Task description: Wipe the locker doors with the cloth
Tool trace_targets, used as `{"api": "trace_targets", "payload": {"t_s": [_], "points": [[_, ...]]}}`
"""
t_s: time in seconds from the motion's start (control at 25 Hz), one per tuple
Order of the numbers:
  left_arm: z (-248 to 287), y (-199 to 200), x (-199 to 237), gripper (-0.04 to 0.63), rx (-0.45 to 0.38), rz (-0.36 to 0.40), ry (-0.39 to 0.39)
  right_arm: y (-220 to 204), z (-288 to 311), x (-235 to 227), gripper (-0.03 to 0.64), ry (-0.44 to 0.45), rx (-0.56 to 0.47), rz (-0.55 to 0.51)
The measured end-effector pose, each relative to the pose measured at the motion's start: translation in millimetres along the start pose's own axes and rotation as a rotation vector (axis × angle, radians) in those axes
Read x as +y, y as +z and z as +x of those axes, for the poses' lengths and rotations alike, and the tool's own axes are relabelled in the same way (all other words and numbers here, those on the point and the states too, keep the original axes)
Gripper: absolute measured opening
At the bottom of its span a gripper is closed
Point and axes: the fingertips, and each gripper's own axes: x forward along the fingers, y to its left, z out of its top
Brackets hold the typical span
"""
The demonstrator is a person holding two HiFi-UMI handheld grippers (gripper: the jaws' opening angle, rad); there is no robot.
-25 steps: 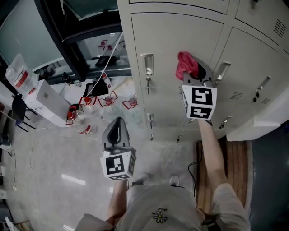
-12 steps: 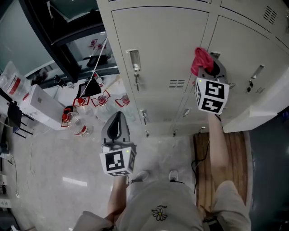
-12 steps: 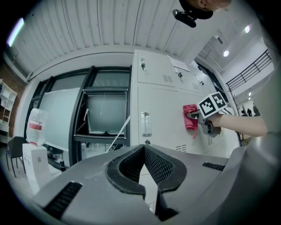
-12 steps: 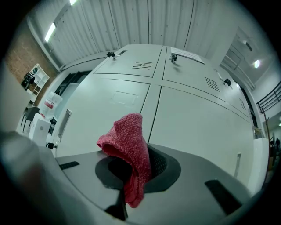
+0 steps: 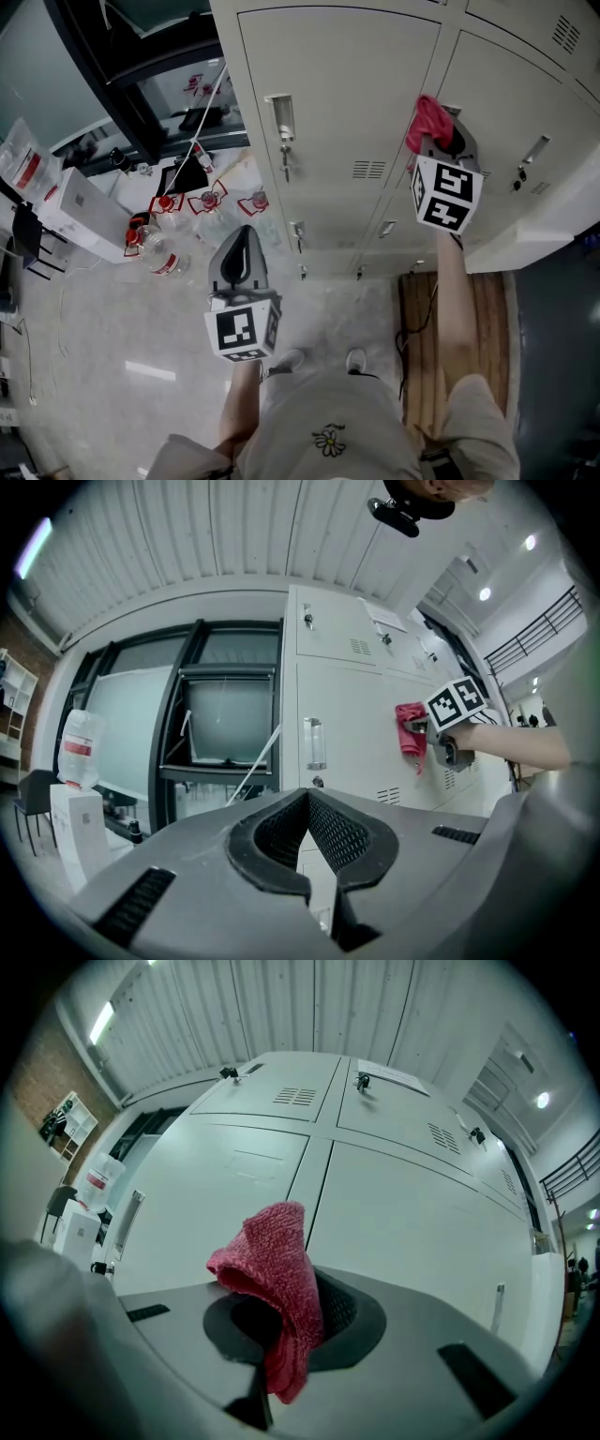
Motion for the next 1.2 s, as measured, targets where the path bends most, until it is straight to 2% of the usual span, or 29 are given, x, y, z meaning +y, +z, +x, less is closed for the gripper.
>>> {"api": "trace_targets", "payload": {"t_s": [0.12,0.44,0.6,0.76,1.0,1.2], "points": [[-3.4,-2.3,2.3,0.015,0.006,-0.002,0.008,6.7,-6.3,11.2,0.029,0.030,-0.009,0.037],[-11.9,-7.2,17.3,0.015,0.013,-0.006,0.029,35.4,-35.4,111.4,0.029,0.259,-0.159,0.052],[-18.5,-8.8,28.3,0.015,0.022,-0.008,0.054,24.9,-33.7,165.9,0.029,0.360,-0.140,0.062],[-25.3,-13.1,38.1,0.015,0.029,-0.005,0.074,8.1,-26.7,202.2,0.029,0.419,-0.104,0.052],[-32.5,-15.9,50.3,0.017,0.038,-0.008,0.100,-10.9,-18.1,237.6,0.029,0.482,-0.061,0.021],[-33.2,-17.8,54.8,0.017,0.042,-0.007,0.108,-16.9,-12.8,251.3,0.029,0.497,-0.042,0.018]]}}
